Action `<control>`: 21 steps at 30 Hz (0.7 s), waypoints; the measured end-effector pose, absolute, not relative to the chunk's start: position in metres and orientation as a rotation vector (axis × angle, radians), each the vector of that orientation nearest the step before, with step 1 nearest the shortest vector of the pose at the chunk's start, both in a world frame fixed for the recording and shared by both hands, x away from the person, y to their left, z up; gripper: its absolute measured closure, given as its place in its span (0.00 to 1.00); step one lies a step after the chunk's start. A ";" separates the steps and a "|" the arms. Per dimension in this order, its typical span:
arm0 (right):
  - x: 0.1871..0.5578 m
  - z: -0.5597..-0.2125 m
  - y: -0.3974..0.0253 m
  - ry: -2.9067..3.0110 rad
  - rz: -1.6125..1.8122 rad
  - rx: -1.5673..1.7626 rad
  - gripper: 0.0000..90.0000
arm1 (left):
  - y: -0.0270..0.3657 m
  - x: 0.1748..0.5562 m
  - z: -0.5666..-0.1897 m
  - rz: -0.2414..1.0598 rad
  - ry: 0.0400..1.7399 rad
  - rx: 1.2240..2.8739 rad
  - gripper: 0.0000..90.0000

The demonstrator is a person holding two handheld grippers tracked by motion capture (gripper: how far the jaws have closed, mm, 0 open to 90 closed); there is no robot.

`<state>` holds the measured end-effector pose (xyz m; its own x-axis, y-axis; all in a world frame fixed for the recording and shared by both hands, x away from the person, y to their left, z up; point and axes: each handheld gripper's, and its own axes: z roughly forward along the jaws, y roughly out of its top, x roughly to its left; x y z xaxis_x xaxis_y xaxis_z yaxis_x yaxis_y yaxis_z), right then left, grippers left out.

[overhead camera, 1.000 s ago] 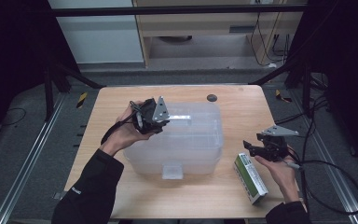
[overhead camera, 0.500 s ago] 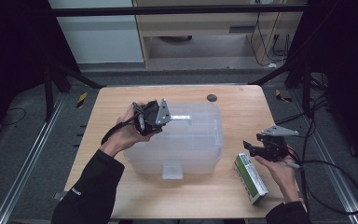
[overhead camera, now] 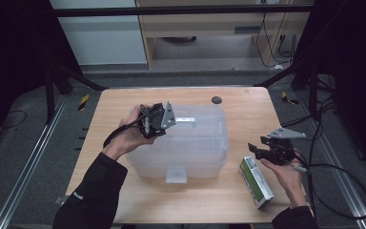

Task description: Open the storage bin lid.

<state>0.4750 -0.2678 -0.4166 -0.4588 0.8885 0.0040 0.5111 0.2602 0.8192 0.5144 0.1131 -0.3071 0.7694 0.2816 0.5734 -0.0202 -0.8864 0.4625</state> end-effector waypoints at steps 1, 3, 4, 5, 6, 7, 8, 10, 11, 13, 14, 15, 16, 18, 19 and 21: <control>0.474 -0.416 -0.267 2.072 1.093 1.265 0.48 | 0.113 0.515 -0.307 0.913 0.197 2.515 0.74; 0.473 -0.413 -0.266 2.077 1.097 1.263 0.49 | 0.114 0.516 -0.306 0.910 0.195 2.512 0.75; 0.473 -0.413 -0.266 2.077 1.097 1.263 0.49 | 0.114 0.516 -0.306 0.910 0.195 2.512 0.75; 0.472 -0.411 -0.265 2.081 1.105 1.253 0.50 | 0.114 0.517 -0.306 0.908 0.193 2.506 0.75; 0.472 -0.410 -0.264 2.084 1.108 1.250 0.50 | 0.114 0.517 -0.305 0.907 0.194 2.512 0.75; 0.472 -0.409 -0.264 2.087 1.109 1.255 0.50 | 0.114 0.517 -0.305 0.909 0.193 2.512 0.75; 0.472 -0.409 -0.263 2.090 1.110 1.259 0.51 | 0.114 0.518 -0.305 0.910 0.194 2.509 0.75; 0.471 -0.408 -0.263 2.094 1.112 1.254 0.51 | 0.114 0.518 -0.305 0.914 0.193 2.506 0.75; 0.470 -0.406 -0.261 2.102 1.116 1.245 0.53 | 0.114 0.519 -0.304 0.919 0.192 2.508 0.75; 0.470 -0.406 -0.261 2.106 1.115 1.243 0.54 | 0.114 0.519 -0.303 0.925 0.194 2.506 0.74; 0.469 -0.404 -0.260 2.110 1.130 1.237 0.56 | 0.114 0.521 -0.301 0.931 0.195 2.500 0.74; 0.469 -0.404 -0.259 2.113 1.126 1.232 0.57 | 0.113 0.521 -0.300 0.933 0.197 2.506 0.74; 0.468 -0.403 -0.259 2.115 1.127 1.230 0.57 | 0.113 0.522 -0.299 0.941 0.193 2.507 0.74; 0.468 -0.402 -0.258 2.121 1.133 1.227 0.59 | 0.113 0.523 -0.298 0.938 0.195 2.509 0.74; 0.467 -0.401 -0.257 2.128 1.135 1.219 0.61 | 0.113 0.524 -0.297 0.945 0.193 2.505 0.74; 0.466 -0.400 -0.255 2.134 1.137 1.211 0.62 | 0.113 0.526 -0.295 0.951 0.195 2.503 0.74</control>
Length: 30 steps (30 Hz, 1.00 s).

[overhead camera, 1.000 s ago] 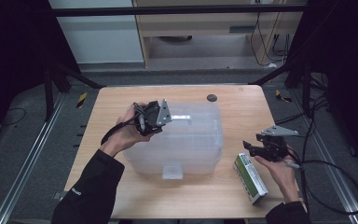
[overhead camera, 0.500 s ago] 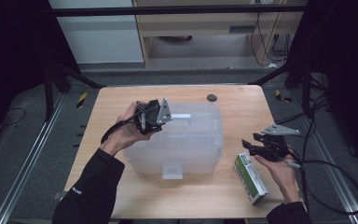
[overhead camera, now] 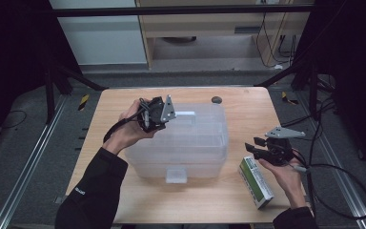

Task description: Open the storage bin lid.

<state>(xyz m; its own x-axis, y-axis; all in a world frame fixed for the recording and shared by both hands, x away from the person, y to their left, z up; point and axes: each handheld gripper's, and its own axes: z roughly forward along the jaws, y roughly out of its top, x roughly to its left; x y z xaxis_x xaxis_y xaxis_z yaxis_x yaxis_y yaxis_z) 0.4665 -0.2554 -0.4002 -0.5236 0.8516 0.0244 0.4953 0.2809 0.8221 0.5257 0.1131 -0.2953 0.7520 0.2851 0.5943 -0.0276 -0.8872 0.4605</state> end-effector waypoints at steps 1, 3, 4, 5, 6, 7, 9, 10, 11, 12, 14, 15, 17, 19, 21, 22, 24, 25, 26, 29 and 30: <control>0.466 -0.400 -0.255 2.138 1.141 1.205 0.63 | 0.113 0.526 -0.294 0.955 0.198 2.501 0.74; 0.465 -0.398 -0.253 2.146 1.140 1.197 0.64 | 0.113 0.528 -0.293 0.957 0.203 2.500 0.74; 0.465 -0.398 -0.253 2.146 1.140 1.197 0.64 | 0.113 0.528 -0.293 0.957 0.203 2.500 0.74; 0.464 -0.397 -0.251 2.155 1.146 1.190 0.65 | 0.113 0.529 -0.292 0.964 0.207 2.497 0.74; 0.464 -0.397 -0.251 2.155 1.146 1.190 0.65 | 0.113 0.529 -0.292 0.964 0.207 2.497 0.74; 0.463 -0.396 -0.249 2.163 1.160 1.181 0.68 | 0.112 0.530 -0.291 0.980 0.210 2.492 0.74; 0.462 -0.395 -0.248 2.175 1.165 1.177 0.70 | 0.112 0.532 -0.290 0.983 0.216 2.489 0.74; 0.462 -0.395 -0.247 2.185 1.163 1.174 0.71 | 0.112 0.532 -0.290 0.985 0.217 2.484 0.74; 0.462 -0.395 -0.246 2.188 1.162 1.170 0.72 | 0.112 0.532 -0.290 0.985 0.217 2.484 0.74; 0.461 -0.394 -0.245 2.194 1.170 1.172 0.73 | 0.112 0.534 -0.289 0.985 0.223 2.483 0.74; 0.460 -0.393 -0.243 2.201 1.177 1.165 0.76 | 0.112 0.535 -0.288 0.989 0.232 2.473 0.74; 0.460 -0.392 -0.243 2.205 1.180 1.167 0.77 | 0.113 0.538 -0.287 0.981 0.243 2.468 0.73; 0.459 -0.392 -0.242 2.208 1.182 1.164 0.78 | 0.113 0.540 -0.287 0.983 0.252 2.456 0.73; 0.458 -0.391 -0.240 2.226 1.191 1.155 0.81 | 0.112 0.543 -0.285 0.994 0.267 2.452 0.73; 0.458 -0.391 -0.239 2.235 1.198 1.146 0.83 | 0.112 0.544 -0.285 1.000 0.270 2.451 0.73; 0.457 -0.390 -0.238 2.242 1.203 1.146 0.85 | 0.112 0.546 -0.284 1.006 0.279 2.446 0.72; 0.457 -0.390 -0.237 2.248 1.209 1.138 0.88 | 0.112 0.548 -0.283 1.009 0.288 2.436 0.72; 0.457 -0.390 -0.236 2.253 1.211 1.134 0.88 | 0.112 0.549 -0.283 1.010 0.293 2.435 0.72; 0.456 -0.390 -0.236 2.258 1.213 1.134 0.90 | 0.112 0.550 -0.283 1.010 0.298 2.431 0.72; 0.456 -0.390 -0.234 2.270 1.212 1.128 0.92 | 0.112 0.552 -0.282 1.007 0.306 2.431 0.72; 0.456 -0.390 -0.233 2.274 1.217 1.129 0.93 | 0.112 0.553 -0.281 1.006 0.309 2.428 0.72</control>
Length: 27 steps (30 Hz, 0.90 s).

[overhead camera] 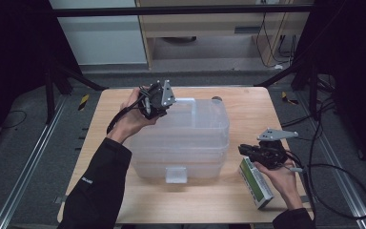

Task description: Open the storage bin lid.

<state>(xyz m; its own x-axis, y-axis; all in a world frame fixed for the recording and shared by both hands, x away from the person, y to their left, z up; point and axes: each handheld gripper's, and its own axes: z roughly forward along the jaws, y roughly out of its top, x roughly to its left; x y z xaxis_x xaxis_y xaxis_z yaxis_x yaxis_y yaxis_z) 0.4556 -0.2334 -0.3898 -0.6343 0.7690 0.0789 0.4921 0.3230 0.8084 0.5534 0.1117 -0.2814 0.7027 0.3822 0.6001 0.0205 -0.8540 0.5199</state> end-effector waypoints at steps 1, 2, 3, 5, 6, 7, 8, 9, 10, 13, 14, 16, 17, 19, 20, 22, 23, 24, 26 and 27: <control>0.455 -0.390 -0.233 2.279 1.225 1.116 0.96 | 0.112 0.555 -0.280 1.003 0.314 2.433 0.72; 0.456 -0.390 -0.232 2.283 1.223 1.117 0.97 | 0.111 0.556 -0.280 1.002 0.319 2.431 0.72; 0.456 -0.390 -0.232 2.283 1.223 1.117 0.97 | 0.111 0.556 -0.280 1.002 0.319 2.431 0.71; 0.455 -0.391 -0.231 2.291 1.227 1.111 1.00 | 0.111 0.559 -0.279 1.000 0.331 2.428 0.71; 0.455 -0.391 -0.231 2.297 1.233 1.109 1.00 | 0.111 0.559 -0.279 1.000 0.331 2.428 0.71; 0.455 -0.391 -0.230 2.299 1.234 1.104 1.00 | 0.111 0.561 -0.278 0.998 0.339 2.426 0.71; 0.456 -0.392 -0.230 2.299 1.235 1.100 1.00 | 0.111 0.562 -0.278 0.998 0.345 2.418 0.71; 0.456 -0.392 -0.229 2.301 1.240 1.103 1.00 | 0.111 0.562 -0.278 0.998 0.355 2.417 0.71; 0.456 -0.392 -0.229 2.301 1.240 1.103 1.00 | 0.111 0.562 -0.278 0.998 0.355 2.417 0.70; 0.455 -0.392 -0.227 2.305 1.251 1.097 1.00 | 0.112 0.565 -0.278 1.002 0.363 2.405 0.70; 0.455 -0.393 -0.227 2.304 1.255 1.095 1.00 | 0.112 0.566 -0.278 1.004 0.368 2.400 0.70; 0.456 -0.392 -0.226 2.300 1.275 1.101 1.00 | 0.111 0.567 -0.278 1.005 0.375 2.400 0.70; 0.456 -0.392 -0.225 2.300 1.282 1.097 1.00 | 0.110 0.568 -0.277 1.007 0.376 2.404 0.70; 0.456 -0.392 -0.223 2.301 1.281 1.080 1.00 | 0.110 0.568 -0.277 1.007 0.378 2.405 0.70; 0.456 -0.391 -0.221 2.301 1.290 1.079 1.00 | 0.110 0.569 -0.277 1.009 0.379 2.409 0.70; 0.455 -0.390 -0.218 2.299 1.304 1.079 1.00 | 0.109 0.570 -0.276 1.010 0.380 2.417 0.70; 0.455 -0.389 -0.217 2.295 1.311 1.076 1.00 | 0.109 0.571 -0.276 1.009 0.381 2.419 0.70; 0.456 -0.389 -0.216 2.291 1.316 1.068 1.00 | 0.109 0.571 -0.276 1.007 0.382 2.421 0.70; 0.456 -0.389 -0.215 2.286 1.324 1.069 1.00 | 0.109 0.572 -0.276 1.006 0.383 2.418 0.70; 0.456 -0.388 -0.214 2.277 1.336 1.075 1.00 | 0.109 0.572 -0.276 1.005 0.382 2.419 0.70</control>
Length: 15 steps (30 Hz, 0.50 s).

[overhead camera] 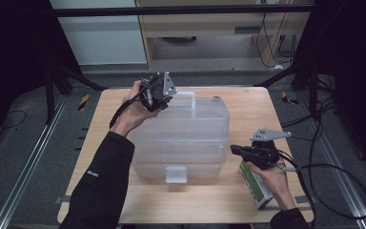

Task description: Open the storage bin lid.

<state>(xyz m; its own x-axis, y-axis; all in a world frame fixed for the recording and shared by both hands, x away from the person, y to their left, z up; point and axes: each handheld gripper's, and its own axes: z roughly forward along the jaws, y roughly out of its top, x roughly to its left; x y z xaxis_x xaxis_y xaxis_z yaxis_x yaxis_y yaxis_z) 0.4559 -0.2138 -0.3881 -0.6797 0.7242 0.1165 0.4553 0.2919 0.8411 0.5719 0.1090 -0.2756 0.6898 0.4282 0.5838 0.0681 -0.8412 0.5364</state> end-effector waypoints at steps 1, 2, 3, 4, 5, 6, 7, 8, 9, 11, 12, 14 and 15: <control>0.456 -0.387 -0.212 2.270 1.354 1.067 1.00 | 0.109 0.572 -0.276 1.003 0.383 2.419 0.70; 0.457 -0.386 -0.211 2.265 1.365 1.063 1.00 | 0.109 0.572 -0.276 1.003 0.382 2.420 0.70; 0.457 -0.386 -0.211 2.260 1.384 1.070 1.00 | 0.109 0.573 -0.276 1.001 0.383 2.420 0.70; 0.458 -0.386 -0.211 2.255 1.394 1.078 1.00 | 0.109 0.572 -0.275 1.000 0.383 2.421 0.70; 0.458 -0.386 -0.211 2.255 1.394 1.078 1.00 | 0.109 0.572 -0.275 1.000 0.383 2.421 0.70; 0.458 -0.385 -0.210 2.251 1.390 1.079 1.00 | 0.109 0.572 -0.276 1.000 0.381 2.421 0.70; 0.458 -0.384 -0.210 2.243 1.396 1.076 1.00 | 0.109 0.572 -0.276 0.998 0.377 2.422 0.70; 0.458 -0.384 -0.209 2.237 1.398 1.077 1.00 | 0.109 0.572 -0.276 0.998 0.377 2.422 0.70; 0.459 -0.383 -0.208 2.233 1.401 1.069 1.00 | 0.109 0.572 -0.276 0.994 0.377 2.423 0.70; 0.459 -0.382 -0.207 2.227 1.415 1.071 1.00 | 0.110 0.570 -0.276 0.990 0.373 2.429 0.70; 0.459 -0.382 -0.206 2.226 1.419 1.074 1.00 | 0.110 0.569 -0.276 0.989 0.371 2.429 0.70; 0.459 -0.382 -0.205 2.226 1.416 1.074 1.00 | 0.110 0.568 -0.277 0.988 0.369 2.427 0.70; 0.459 -0.382 -0.205 2.228 1.410 1.073 1.00 | 0.111 0.567 -0.277 0.988 0.372 2.421 0.70</control>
